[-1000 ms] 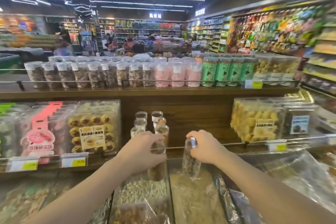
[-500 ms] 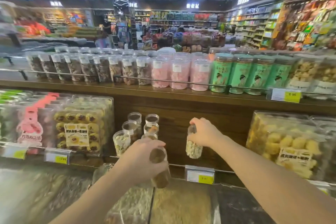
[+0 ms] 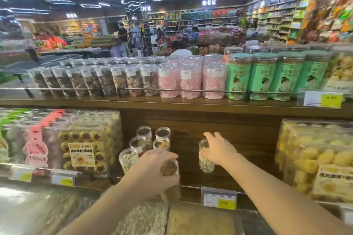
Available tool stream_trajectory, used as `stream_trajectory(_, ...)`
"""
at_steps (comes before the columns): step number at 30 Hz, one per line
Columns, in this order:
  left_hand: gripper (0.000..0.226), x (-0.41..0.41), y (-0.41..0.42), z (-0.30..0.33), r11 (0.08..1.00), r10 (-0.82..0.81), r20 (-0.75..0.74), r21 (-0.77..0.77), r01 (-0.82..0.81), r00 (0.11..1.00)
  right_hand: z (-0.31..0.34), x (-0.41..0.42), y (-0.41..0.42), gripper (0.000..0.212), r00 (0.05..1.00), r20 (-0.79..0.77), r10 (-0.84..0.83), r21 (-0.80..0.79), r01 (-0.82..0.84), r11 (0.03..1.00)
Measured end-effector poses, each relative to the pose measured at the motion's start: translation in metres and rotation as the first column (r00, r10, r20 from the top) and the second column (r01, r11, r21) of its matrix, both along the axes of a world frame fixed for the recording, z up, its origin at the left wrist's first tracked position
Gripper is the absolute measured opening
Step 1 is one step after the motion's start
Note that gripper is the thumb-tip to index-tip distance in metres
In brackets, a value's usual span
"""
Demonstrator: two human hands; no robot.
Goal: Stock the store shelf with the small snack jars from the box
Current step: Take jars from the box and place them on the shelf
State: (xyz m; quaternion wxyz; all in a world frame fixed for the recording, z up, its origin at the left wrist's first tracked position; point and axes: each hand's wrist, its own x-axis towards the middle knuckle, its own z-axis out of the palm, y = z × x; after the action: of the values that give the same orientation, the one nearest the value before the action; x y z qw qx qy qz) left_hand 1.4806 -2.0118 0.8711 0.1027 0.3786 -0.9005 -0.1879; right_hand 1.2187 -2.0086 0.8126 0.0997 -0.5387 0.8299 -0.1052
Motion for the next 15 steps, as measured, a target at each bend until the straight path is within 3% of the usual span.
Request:
stream_trajectory(8,0.059,-0.057,-0.071,0.002,0.994,-0.083,0.046,0.07,0.08,0.995,0.024,0.014,0.077,0.072,0.996,-0.081,-0.022,0.026,0.025,0.999)
stream_trajectory(15,0.057,-0.111,-0.12,-0.026,0.992,-0.12,0.205,0.061,0.11,0.971,0.03,0.021,0.113,0.069,0.997,-0.061,-0.049,0.002,0.049,0.999)
